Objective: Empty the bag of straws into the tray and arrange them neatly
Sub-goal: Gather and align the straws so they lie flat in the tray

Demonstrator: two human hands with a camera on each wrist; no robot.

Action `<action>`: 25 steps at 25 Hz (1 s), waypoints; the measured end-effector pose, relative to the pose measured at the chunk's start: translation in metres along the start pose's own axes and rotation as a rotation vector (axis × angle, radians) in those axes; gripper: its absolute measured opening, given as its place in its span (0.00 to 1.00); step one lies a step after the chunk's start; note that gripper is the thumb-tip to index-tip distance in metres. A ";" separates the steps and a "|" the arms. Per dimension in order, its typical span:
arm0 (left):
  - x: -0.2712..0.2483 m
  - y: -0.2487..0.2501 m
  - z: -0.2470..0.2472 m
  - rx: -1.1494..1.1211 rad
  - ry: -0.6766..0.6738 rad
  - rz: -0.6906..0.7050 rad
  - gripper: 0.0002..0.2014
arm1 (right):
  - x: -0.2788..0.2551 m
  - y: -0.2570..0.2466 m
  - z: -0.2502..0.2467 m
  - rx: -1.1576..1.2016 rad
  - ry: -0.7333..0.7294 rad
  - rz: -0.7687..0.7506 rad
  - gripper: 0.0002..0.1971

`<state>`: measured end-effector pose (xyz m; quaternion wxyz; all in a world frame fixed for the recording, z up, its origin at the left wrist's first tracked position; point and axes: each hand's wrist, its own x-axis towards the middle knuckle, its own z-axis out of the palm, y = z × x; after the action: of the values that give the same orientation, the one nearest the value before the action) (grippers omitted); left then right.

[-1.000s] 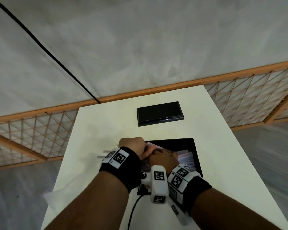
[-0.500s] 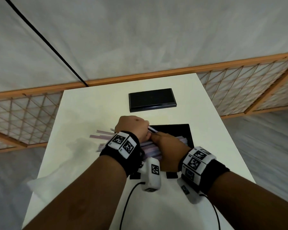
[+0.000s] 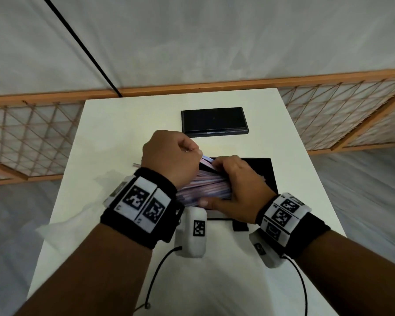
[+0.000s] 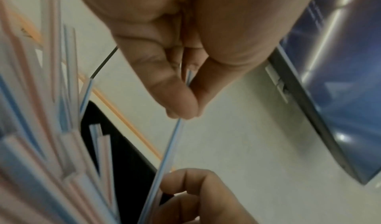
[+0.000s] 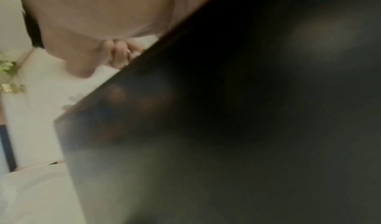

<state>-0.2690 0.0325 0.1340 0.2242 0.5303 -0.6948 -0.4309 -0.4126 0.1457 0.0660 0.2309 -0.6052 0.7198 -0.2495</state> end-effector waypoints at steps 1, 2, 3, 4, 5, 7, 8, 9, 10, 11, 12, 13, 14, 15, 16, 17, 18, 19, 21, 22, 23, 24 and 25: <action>-0.003 -0.001 -0.009 -0.026 0.010 0.009 0.03 | 0.001 -0.005 0.003 -0.029 0.056 -0.003 0.37; -0.006 -0.002 -0.017 -0.048 0.010 0.004 0.02 | 0.003 -0.008 0.006 -0.069 0.111 0.004 0.31; -0.009 -0.004 -0.023 -0.063 -0.009 -0.005 0.04 | 0.005 -0.013 0.006 -0.121 0.143 0.031 0.26; -0.013 -0.003 -0.027 -0.058 -0.049 -0.025 0.06 | 0.006 -0.016 0.006 -0.167 0.147 0.060 0.23; -0.016 -0.005 -0.030 -0.037 -0.104 -0.032 0.07 | 0.008 -0.019 0.007 -0.204 0.110 0.087 0.20; -0.021 -0.009 -0.032 0.042 -0.146 0.014 0.06 | 0.012 -0.018 0.009 -0.222 0.010 0.116 0.18; -0.022 -0.013 -0.035 0.096 -0.076 0.037 0.08 | 0.013 -0.015 0.009 -0.222 -0.023 0.129 0.18; -0.022 -0.019 -0.039 0.138 0.056 0.051 0.10 | 0.014 -0.012 0.008 -0.228 -0.049 0.152 0.20; -0.018 -0.028 -0.044 0.142 0.211 0.061 0.11 | 0.015 -0.008 0.006 -0.236 -0.073 0.178 0.23; -0.015 -0.040 -0.047 0.079 0.350 0.041 0.11 | 0.015 -0.007 0.004 -0.245 -0.116 0.204 0.28; -0.009 -0.052 -0.048 -0.034 0.432 -0.016 0.12 | 0.014 -0.006 0.003 -0.265 -0.167 0.214 0.35; -0.005 -0.060 -0.047 -0.191 0.443 -0.094 0.14 | 0.014 -0.008 0.005 -0.305 -0.225 0.217 0.42; -0.002 -0.065 -0.044 -0.396 0.390 -0.185 0.14 | 0.014 -0.011 0.008 -0.350 -0.278 0.218 0.47; 0.002 -0.065 -0.038 -0.621 0.319 -0.276 0.12 | 0.015 -0.013 0.011 -0.389 -0.316 0.219 0.51; 0.004 -0.063 -0.032 -0.799 0.240 -0.353 0.07 | 0.017 -0.015 0.014 -0.403 -0.331 0.220 0.53; 0.004 -0.061 -0.025 -0.890 0.189 -0.372 0.03 | 0.019 -0.016 0.016 -0.394 -0.327 0.224 0.53; 0.003 -0.058 -0.018 -0.860 0.187 -0.338 0.06 | 0.021 -0.018 0.016 -0.370 -0.316 0.227 0.52; 0.001 -0.057 -0.012 -0.789 0.217 -0.289 0.08 | 0.021 -0.019 0.016 -0.344 -0.306 0.227 0.52; -0.007 -0.056 -0.003 -0.684 0.288 -0.207 0.09 | 0.020 -0.022 0.016 -0.332 -0.313 0.224 0.51; -0.009 -0.055 0.000 -0.681 0.301 -0.186 0.10 | 0.019 -0.023 0.016 -0.346 -0.333 0.224 0.51; -0.009 -0.056 0.003 -0.681 0.317 -0.183 0.11 | 0.019 -0.025 0.017 -0.363 -0.352 0.225 0.51; -0.010 -0.054 0.003 -0.660 0.321 -0.185 0.12 | 0.020 -0.027 0.017 -0.381 -0.355 0.225 0.50; -0.010 -0.051 0.003 -0.646 0.321 -0.181 0.12 | 0.022 -0.029 0.018 -0.395 -0.332 0.220 0.48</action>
<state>-0.2397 0.0389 0.0910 0.4473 0.5524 -0.4290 -0.5575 -0.3834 0.1181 0.0701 0.2489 -0.5892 0.7683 0.0251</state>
